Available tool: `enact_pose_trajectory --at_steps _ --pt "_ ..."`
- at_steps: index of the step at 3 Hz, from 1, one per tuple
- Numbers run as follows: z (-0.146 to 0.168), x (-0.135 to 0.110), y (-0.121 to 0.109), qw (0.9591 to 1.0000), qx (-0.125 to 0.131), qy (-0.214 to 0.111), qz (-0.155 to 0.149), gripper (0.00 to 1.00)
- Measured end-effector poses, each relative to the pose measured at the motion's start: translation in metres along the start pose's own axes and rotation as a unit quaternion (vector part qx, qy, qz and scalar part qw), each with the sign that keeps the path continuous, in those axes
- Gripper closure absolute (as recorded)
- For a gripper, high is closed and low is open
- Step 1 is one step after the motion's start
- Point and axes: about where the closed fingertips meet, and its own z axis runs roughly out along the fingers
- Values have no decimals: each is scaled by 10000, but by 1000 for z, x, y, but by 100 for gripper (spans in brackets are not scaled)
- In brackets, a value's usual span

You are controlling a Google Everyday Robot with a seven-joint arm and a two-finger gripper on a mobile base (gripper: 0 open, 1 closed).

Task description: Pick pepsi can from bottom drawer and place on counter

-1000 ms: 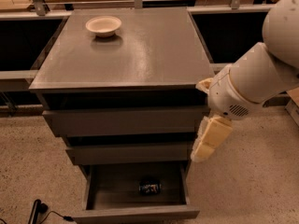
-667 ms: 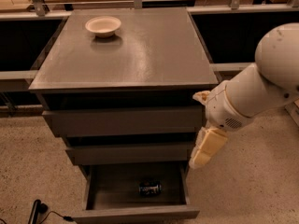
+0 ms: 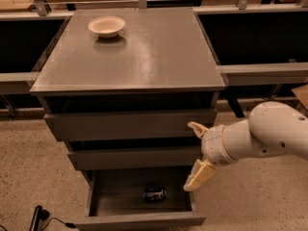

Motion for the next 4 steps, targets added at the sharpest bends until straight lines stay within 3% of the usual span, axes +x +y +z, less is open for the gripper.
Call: enact_pose_trajectory --at_steps 1,2,3,4 --pt "8 0 -22 9991 338 -95 -247 0" --pt "24 2 -26 9992 165 -244 -265 0" --pt "67 1 -25 9960 176 -816 -327 0" --pt "123 3 -43 9855 665 -1414 -662 0"
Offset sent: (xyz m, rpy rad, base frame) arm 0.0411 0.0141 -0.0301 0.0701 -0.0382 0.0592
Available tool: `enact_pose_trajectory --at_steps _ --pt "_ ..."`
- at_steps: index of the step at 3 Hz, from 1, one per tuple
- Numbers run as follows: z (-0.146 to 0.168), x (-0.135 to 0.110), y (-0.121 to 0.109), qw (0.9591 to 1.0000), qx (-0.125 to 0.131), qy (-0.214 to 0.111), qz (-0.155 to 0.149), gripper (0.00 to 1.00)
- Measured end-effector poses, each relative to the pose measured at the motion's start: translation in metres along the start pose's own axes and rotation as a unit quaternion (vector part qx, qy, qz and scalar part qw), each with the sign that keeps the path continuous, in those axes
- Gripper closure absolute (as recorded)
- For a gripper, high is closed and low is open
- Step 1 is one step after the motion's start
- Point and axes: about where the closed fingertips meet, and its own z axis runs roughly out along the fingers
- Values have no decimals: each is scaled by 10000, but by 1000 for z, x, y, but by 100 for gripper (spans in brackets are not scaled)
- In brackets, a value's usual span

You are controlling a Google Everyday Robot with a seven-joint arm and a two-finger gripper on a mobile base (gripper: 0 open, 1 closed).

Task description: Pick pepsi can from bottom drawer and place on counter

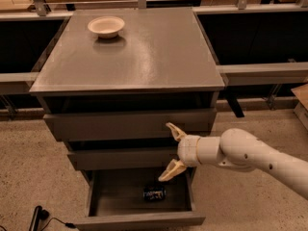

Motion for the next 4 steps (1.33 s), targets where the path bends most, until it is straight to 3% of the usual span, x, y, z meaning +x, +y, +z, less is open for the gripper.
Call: enact_pose_trajectory --at_steps 1,2,3,4 --pt "44 39 7 9989 118 -429 172 0" --pt "70 62 32 9967 -24 -623 520 0" --pt "70 61 33 9967 -29 -624 526 0" --pt "78 84 41 9978 -161 -469 439 0"
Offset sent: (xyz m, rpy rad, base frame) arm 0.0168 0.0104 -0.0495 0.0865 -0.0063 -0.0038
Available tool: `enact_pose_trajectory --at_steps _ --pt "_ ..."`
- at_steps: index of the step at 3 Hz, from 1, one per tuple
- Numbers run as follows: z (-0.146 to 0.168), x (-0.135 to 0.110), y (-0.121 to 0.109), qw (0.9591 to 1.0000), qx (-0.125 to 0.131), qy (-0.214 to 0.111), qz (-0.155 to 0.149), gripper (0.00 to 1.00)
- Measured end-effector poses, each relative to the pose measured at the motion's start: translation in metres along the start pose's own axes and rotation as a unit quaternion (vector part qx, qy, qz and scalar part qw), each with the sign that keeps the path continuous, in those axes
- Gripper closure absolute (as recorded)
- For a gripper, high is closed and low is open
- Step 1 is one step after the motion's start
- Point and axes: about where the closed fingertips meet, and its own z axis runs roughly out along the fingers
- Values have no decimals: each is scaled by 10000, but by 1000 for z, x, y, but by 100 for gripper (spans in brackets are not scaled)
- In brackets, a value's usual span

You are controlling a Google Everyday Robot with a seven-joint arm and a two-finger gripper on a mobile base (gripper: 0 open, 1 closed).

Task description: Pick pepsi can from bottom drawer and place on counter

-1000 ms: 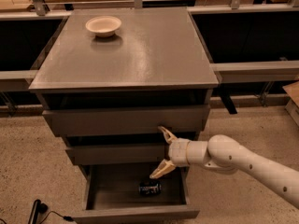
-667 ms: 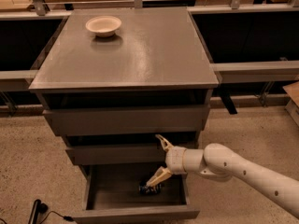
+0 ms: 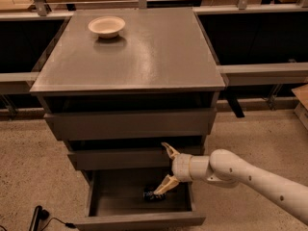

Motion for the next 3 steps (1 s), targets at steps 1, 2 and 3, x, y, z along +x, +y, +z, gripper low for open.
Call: enact_pose_trajectory --at_steps 1,2,3 --pt "7 57 18 9994 -209 202 -205 0" --pt "16 105 39 9979 -498 290 -302 0" --pt "28 139 54 9926 -938 743 -184 0"
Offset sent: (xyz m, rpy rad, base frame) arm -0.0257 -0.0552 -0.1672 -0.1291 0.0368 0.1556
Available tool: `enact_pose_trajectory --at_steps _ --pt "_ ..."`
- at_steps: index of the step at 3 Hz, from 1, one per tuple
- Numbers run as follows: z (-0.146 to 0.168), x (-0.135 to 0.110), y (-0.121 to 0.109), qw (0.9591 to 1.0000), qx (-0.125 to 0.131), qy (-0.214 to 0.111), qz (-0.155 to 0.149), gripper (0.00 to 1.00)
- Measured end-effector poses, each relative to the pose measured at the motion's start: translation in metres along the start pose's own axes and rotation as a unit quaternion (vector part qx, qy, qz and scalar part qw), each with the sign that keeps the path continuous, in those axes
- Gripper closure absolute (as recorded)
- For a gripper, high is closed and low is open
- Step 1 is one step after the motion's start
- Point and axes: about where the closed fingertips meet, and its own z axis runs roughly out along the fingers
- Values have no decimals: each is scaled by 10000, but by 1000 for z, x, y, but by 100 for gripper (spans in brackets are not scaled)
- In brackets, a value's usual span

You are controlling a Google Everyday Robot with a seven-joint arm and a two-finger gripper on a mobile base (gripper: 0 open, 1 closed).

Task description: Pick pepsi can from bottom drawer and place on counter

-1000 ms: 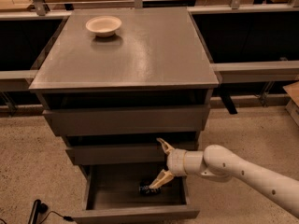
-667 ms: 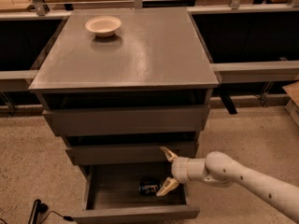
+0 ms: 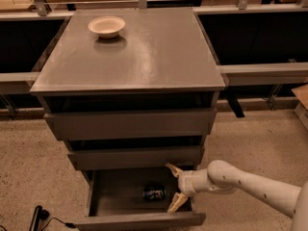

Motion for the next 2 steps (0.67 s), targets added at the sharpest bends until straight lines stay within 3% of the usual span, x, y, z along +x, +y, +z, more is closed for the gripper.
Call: enact_pose_trajectory --at_steps 1,2 --pt "0 0 0 10000 0 0 0 0" --pt "24 19 -5 9993 -19 361 -13 0"
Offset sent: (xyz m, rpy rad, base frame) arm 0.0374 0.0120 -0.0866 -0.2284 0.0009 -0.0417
